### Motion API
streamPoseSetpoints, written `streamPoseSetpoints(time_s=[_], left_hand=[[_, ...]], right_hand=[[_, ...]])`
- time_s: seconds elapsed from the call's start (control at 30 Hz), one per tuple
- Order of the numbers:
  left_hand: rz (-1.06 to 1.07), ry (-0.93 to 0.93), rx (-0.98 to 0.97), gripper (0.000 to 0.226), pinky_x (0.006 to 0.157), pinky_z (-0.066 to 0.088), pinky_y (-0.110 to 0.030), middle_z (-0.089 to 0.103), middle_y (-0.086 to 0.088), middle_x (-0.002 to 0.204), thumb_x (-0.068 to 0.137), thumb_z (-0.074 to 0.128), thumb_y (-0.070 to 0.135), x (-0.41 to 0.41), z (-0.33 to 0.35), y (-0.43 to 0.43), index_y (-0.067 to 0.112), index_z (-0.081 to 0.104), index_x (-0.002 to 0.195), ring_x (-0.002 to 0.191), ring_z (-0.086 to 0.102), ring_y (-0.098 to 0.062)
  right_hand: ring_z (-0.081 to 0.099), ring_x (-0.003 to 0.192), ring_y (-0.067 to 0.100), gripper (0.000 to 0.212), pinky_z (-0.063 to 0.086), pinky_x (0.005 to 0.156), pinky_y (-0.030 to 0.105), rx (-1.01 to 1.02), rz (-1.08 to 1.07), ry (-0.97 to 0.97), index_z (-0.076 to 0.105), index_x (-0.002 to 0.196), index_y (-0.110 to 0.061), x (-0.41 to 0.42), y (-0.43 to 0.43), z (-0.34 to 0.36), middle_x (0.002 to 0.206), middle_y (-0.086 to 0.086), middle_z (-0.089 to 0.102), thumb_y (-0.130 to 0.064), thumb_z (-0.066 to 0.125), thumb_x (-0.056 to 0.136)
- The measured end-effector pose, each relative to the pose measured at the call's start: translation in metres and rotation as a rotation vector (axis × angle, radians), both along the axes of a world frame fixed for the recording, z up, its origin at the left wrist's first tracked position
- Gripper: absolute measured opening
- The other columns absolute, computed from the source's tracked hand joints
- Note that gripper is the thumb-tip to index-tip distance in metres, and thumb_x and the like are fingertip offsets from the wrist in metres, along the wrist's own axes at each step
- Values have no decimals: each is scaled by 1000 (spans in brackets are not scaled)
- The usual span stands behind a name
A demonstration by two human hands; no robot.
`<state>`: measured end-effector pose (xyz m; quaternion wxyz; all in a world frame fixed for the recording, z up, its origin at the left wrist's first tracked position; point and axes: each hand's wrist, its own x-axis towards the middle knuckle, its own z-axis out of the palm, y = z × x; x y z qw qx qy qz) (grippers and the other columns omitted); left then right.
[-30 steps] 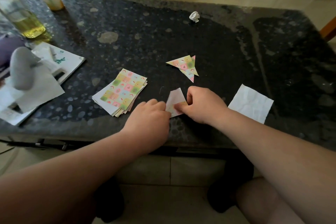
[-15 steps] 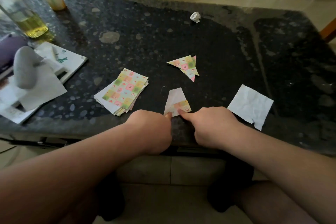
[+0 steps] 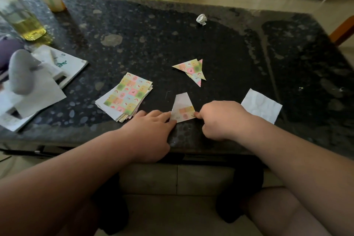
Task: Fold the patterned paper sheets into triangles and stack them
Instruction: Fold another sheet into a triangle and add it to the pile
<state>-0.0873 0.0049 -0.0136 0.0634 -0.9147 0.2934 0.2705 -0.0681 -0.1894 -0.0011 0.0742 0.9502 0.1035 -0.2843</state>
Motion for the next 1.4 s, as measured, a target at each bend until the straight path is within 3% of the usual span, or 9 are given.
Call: streamPoseSetpoints(time_s=[0.13, 0.23, 0.57, 0.73, 0.83, 0.9, 1.03, 1.23, 1.4], left_hand=[[-7, -1, -76, 83, 127, 7, -42, -8, 3, 171, 97, 45, 42, -5, -4, -5, 23, -1, 163, 157, -7, -16], [-43, 36, -21, 88, 127, 2, -49, -13, -1, 170, 97, 47, 43, -10, -9, -7, 23, -9, 162, 156, -13, -20], [-84, -13, -11, 93, 127, 0, -52, -20, -5, 168, 98, 47, 44, -16, -20, -14, 15, -17, 160, 155, -17, -20], [-106, -59, -16, 94, 125, 7, -52, -15, -9, 169, 95, 47, 48, -15, -22, -18, 11, -10, 161, 157, -5, -23], [-107, -39, -29, 96, 126, 7, -49, -13, -8, 170, 95, 49, 47, -11, -18, -18, 12, -10, 161, 157, -2, -21], [-115, -29, -54, 94, 126, 10, -45, -8, -10, 170, 94, 50, 45, -12, -13, -16, 12, -6, 162, 157, 3, -21], [-138, -3, -64, 91, 126, 16, -41, 2, -15, 170, 94, 52, 44, -17, -5, -16, 12, 3, 163, 155, 15, -26], [-155, -28, -68, 89, 119, 27, -46, 8, -11, 169, 92, 54, 48, -15, -5, -10, 23, 5, 162, 147, 27, -28], [-147, -91, -64, 85, 124, 8, -55, 2, -15, 169, 96, 50, 49, -22, -16, -13, 24, 2, 162, 153, 12, -30]], right_hand=[[63, 76, 17, 23, 61, 73, 39, -4, -17, 25, 67, 111, -25, 3, 1, 0, 84, -2, 62, -23, 55, 92], [64, 83, 18, 31, 60, 74, 38, 20, -17, 24, 68, 116, -28, 4, 0, 0, 91, -4, 65, -24, 54, 89], [62, 77, 18, 12, 58, 70, 37, 25, -24, -78, 65, 97, -24, 3, 1, 6, 84, -3, 62, -29, 55, 93], [61, 93, 22, 53, 51, 72, 36, 100, 71, -89, 43, 146, -37, -8, 9, 2, 116, 1, 64, -30, 51, 94], [51, 79, 21, 80, 46, 65, 37, 56, 146, 53, 7, 160, -42, -16, 12, -7, 100, 1, 54, -33, 54, 95], [54, 81, 23, 84, 45, 64, 36, 47, 145, 51, 0, 160, -45, -14, 10, -9, 97, -1, 52, -36, 53, 96], [61, 106, 24, 85, 41, 62, 34, 42, 195, 33, -2, 157, -57, -7, 12, -8, 128, 2, 60, -32, 52, 96], [56, 106, 19, 86, 55, 78, 36, 33, 112, 142, 4, 150, -69, 10, 14, -3, 144, 0, 52, -28, 55, 94], [54, 112, 18, 86, 50, 77, 33, 54, 123, 174, 0, 150, -70, 19, 7, -3, 153, 0, 46, -23, 51, 98]])
